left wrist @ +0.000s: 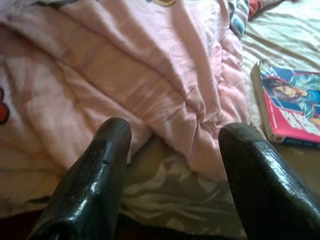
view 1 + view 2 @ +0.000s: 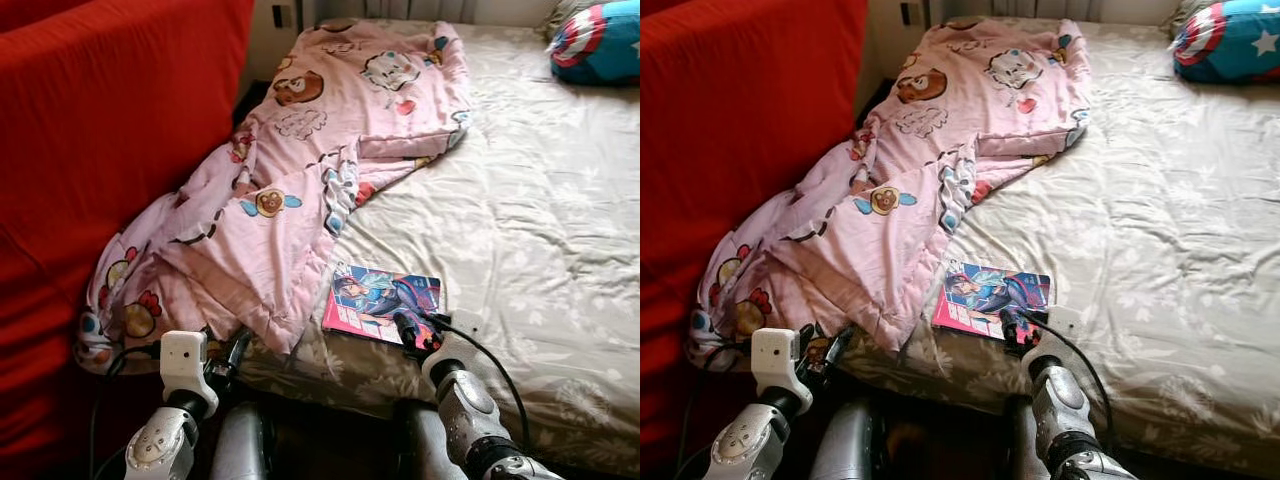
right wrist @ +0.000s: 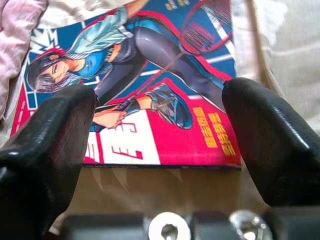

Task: Clean up the room

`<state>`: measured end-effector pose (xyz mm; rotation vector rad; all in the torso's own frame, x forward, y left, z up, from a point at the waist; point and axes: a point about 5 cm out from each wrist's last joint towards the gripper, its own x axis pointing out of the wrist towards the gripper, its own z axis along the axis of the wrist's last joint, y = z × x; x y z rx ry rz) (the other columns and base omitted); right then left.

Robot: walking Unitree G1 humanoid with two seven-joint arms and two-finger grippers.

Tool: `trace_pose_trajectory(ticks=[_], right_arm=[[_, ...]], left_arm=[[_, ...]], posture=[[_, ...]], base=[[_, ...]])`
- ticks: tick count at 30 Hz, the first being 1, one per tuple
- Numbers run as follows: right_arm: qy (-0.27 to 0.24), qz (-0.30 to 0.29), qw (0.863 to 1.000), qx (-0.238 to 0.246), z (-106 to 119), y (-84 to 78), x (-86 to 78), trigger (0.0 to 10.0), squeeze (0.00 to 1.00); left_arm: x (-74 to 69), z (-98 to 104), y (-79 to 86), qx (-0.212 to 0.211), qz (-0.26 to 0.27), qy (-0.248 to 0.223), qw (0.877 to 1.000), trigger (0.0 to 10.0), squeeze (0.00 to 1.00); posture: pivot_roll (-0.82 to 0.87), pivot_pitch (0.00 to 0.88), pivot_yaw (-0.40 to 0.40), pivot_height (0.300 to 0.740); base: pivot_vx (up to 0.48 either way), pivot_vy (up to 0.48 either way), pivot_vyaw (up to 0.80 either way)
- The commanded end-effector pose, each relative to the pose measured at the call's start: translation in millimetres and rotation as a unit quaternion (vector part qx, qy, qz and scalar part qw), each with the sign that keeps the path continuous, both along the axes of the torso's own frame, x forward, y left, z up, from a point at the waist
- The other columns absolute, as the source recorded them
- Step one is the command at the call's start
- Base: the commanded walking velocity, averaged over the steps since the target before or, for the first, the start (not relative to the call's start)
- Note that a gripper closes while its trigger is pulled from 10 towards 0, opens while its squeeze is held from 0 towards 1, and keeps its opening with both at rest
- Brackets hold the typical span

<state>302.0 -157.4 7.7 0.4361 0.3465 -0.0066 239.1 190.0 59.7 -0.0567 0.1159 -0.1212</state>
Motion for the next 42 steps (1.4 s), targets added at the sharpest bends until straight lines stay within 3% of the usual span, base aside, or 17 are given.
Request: trace_pose_trajectory(ticks=[1,21,27,42], right_arm=[[0.017,-0.018,0.999,0.024,-6,-2.5,-4.7,10.0,0.00],[0.016,-0.037,0.997,0.059,-10,-9.2,-9.2,10.0,0.00],[0.006,-0.022,0.997,0.074,-8,-6.1,-8.0,10.0,0.00],[-0.048,-0.021,0.997,0.050,3,-12.9,-3.1,10.0,0.00]], left_arm=[[-5.7,0,4.9,0.006,0.004,0.008,1.000,10.0,0.00],[-26.4,3,13.2,0.019,0.008,0.025,0.999,10.0,0.00],[-27.5,4,12.8,0.020,0.007,0.028,0.999,10.0,0.00],[-26.7,4,12.7,0.020,0.009,0.030,0.999,10.0,0.00]], posture=[[0.14,0.186,0.052,0.572],[0.17,0.223,0.074,0.572],[0.17,0.228,0.076,0.572],[0.16,0.223,0.077,0.572]], base=[[0.000,0.000,0.00],[0.000,0.000,0.00],[0.000,0.000,0.00],[0.000,0.000,0.00]])
